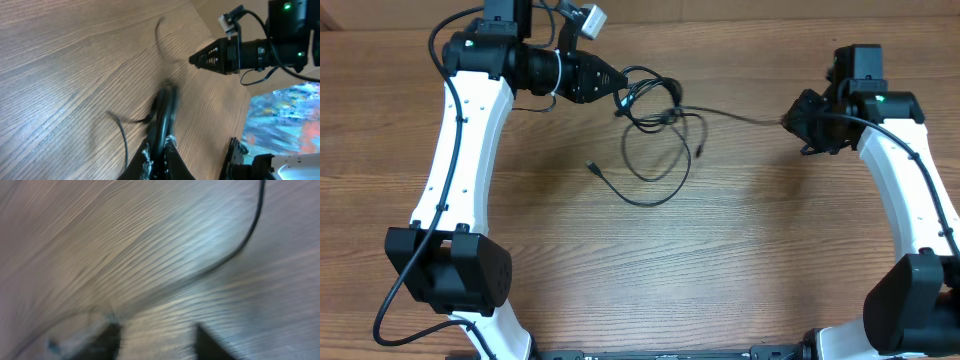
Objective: Untangle cables
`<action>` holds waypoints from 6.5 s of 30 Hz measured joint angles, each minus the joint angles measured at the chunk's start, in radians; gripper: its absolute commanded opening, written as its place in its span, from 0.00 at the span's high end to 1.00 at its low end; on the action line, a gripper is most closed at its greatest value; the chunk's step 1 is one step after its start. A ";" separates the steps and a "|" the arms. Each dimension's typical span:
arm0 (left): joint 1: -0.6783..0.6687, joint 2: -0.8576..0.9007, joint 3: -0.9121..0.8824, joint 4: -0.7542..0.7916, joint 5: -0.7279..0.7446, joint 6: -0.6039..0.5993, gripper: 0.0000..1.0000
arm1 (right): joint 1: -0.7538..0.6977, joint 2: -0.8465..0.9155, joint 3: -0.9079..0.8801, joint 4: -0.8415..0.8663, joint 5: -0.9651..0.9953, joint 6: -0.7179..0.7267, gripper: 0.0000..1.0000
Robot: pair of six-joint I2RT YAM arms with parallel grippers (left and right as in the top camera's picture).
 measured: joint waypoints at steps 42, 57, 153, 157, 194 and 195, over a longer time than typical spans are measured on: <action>-0.061 0.000 0.000 0.149 -0.181 -0.314 0.95 | 0.310 0.109 0.136 0.453 -0.441 0.502 0.41; -0.100 0.000 0.000 0.119 -0.192 -0.332 0.96 | 0.430 0.191 0.136 0.542 -0.333 0.636 0.58; -0.256 0.379 0.209 -0.201 -0.626 -0.140 0.96 | 0.157 0.028 0.157 -0.121 -0.122 -0.072 0.09; -0.255 0.285 0.312 -0.208 -0.548 -0.141 0.96 | 0.205 0.028 0.156 -0.059 -0.177 -0.072 0.09; -0.108 0.078 0.375 -0.065 -0.011 -0.301 0.96 | 0.394 0.045 0.156 0.137 -0.075 0.478 0.10; -0.086 0.080 0.373 -0.065 0.013 -0.302 0.96 | 0.393 0.048 0.153 0.128 -0.061 0.477 0.10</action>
